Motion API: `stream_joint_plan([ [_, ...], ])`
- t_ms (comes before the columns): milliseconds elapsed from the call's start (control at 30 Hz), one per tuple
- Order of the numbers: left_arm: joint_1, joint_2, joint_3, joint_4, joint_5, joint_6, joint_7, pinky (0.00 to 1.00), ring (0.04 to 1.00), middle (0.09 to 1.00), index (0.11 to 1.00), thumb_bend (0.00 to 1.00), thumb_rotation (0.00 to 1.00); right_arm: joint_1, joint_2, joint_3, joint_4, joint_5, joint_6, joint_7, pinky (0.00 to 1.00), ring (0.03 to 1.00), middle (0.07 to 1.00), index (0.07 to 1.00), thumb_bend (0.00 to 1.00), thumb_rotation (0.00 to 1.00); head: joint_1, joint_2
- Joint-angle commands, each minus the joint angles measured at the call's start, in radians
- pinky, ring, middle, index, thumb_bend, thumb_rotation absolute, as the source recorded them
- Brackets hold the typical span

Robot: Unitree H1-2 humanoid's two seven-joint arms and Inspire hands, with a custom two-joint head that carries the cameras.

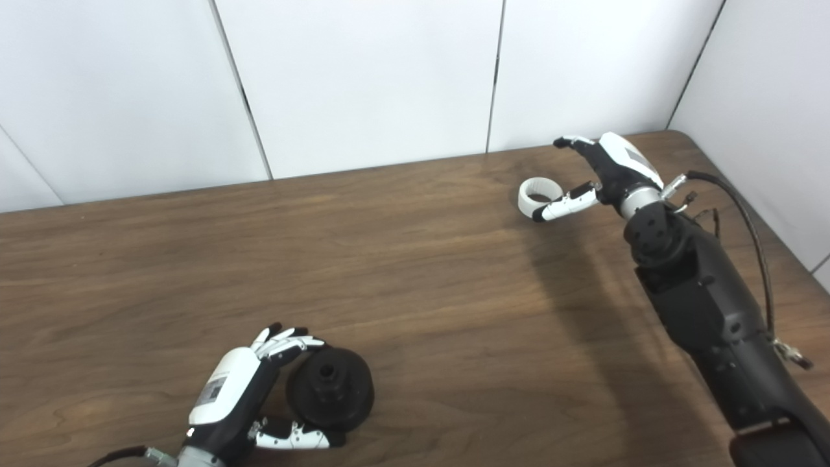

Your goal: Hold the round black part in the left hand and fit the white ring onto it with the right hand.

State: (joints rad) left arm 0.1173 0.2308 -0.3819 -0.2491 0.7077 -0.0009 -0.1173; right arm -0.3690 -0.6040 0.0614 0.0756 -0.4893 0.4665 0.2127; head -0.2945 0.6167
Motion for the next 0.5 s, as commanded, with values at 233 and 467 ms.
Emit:
stream_joint_plan([
  [233, 0.025, 0.007, -0.013, 0.013, 0.041, 0.028, -0.027, 1.0, 0.885, 0.793, 0.485, 0.52, 0.05, -0.127, -0.022, 0.024, 0.114, -0.029, -0.032, -0.035, 0.89, 0.9, 0.903, 0.872, 0.92, 0.27, 0.004, -0.001],
  [467, 0.028, 0.004, -0.016, 0.005, 0.051, 0.031, -0.031, 1.0, 0.883, 0.791, 0.485, 0.52, 0.05, -0.149, -0.02, 0.063, 0.176, -0.036, -0.045, -0.04, 0.99, 0.926, 0.911, 0.876, 0.91, 0.24, 0.012, 0.003],
])
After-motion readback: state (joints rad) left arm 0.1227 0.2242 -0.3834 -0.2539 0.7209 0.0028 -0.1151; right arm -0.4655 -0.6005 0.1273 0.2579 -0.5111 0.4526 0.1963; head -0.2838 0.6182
